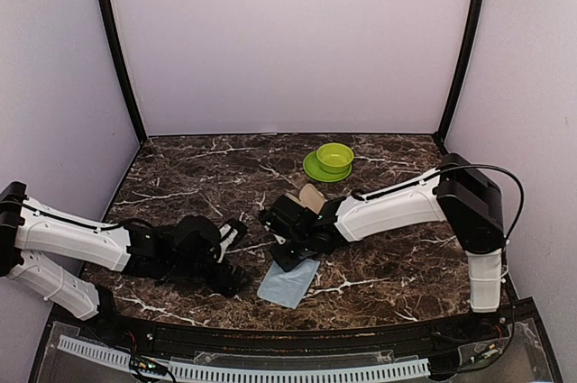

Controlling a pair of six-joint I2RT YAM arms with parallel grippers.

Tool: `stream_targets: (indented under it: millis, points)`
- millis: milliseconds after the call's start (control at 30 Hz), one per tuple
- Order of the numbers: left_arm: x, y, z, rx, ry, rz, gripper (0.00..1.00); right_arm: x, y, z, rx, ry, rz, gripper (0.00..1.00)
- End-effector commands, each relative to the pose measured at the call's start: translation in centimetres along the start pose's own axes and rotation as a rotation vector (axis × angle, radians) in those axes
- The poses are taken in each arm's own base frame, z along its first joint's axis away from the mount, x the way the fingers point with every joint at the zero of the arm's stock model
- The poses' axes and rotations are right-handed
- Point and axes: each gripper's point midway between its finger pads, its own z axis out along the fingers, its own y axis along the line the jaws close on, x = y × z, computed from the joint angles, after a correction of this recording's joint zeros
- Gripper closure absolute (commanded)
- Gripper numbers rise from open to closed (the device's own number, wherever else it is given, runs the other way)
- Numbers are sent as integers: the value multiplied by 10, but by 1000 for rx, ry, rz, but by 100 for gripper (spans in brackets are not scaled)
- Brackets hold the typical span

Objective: Organize the sunglasses
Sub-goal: Pick up the glasses cleaning cloth from the center of the board.

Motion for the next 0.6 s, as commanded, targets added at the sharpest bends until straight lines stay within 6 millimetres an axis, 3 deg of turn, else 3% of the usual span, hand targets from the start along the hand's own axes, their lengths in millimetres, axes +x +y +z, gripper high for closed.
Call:
stream_targets:
  millis: [0,333,567]
  points:
    - [2,2,-1,5,-6,-16,18,38,-7,14,50,96,-30,81]
    - [7,-8,11,52,39,17,18,29,-10,7,60,60,11,93]
    - [-4,-26,22,134,10,37,24,9,-26,-7,-11,-17,174,100]
